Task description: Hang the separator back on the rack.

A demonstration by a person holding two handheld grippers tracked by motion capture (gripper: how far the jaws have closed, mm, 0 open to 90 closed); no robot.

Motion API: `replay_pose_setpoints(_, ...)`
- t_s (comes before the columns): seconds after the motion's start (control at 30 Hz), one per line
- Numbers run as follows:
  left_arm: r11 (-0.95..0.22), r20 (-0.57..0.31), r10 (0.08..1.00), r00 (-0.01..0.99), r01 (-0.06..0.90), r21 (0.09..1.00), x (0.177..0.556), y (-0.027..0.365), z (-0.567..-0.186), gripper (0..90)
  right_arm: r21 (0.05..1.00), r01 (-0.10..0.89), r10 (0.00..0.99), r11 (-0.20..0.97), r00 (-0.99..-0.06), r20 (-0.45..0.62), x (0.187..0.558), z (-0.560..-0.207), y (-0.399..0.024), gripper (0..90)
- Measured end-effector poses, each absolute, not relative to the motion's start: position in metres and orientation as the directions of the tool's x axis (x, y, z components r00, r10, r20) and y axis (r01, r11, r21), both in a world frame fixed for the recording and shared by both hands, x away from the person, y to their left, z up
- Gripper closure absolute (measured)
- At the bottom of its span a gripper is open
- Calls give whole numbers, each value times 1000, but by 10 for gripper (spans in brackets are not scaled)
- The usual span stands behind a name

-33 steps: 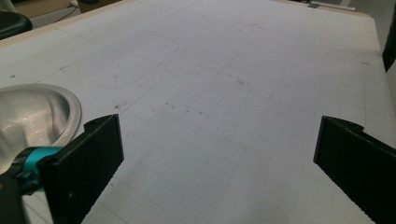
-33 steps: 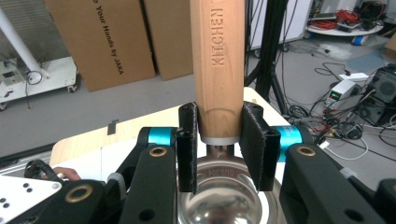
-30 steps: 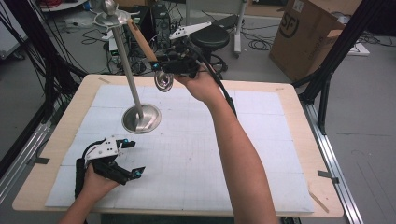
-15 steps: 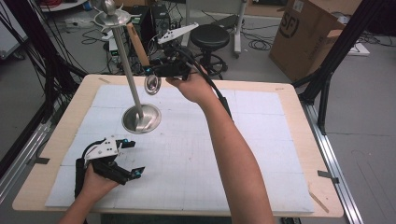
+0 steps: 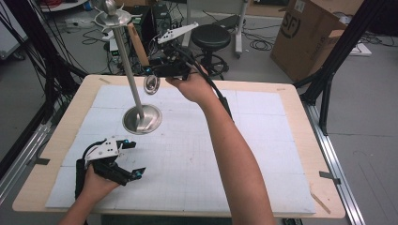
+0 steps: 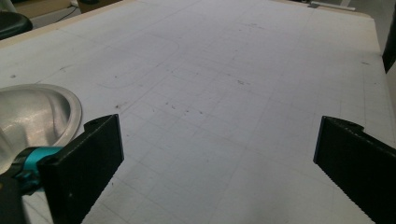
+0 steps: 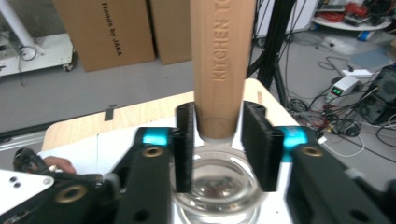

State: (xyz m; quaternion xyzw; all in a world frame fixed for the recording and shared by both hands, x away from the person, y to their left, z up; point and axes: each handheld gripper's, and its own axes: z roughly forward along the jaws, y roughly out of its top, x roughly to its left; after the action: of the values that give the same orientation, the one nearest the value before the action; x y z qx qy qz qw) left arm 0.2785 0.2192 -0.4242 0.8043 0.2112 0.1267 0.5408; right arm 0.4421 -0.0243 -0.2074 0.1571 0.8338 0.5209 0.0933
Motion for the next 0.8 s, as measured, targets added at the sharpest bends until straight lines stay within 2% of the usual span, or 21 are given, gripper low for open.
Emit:
replay_pose_setpoints(0.1,-326,-25,477,879,203,923,278,219,-424,21,899,160,374,408,-927,-4,442,-207,-25,514)
replay_pose_setpoints(0.43,-331,-24,475,879,204,921,278,219,-425,21,904,154,404,398,-914,-22,434,-201,-44,478)
replay_pose_setpoints(0.8,-342,-18,477,879,204,917,278,219,-425,21,911,109,389,398,-919,-60,409,-203,-84,447)
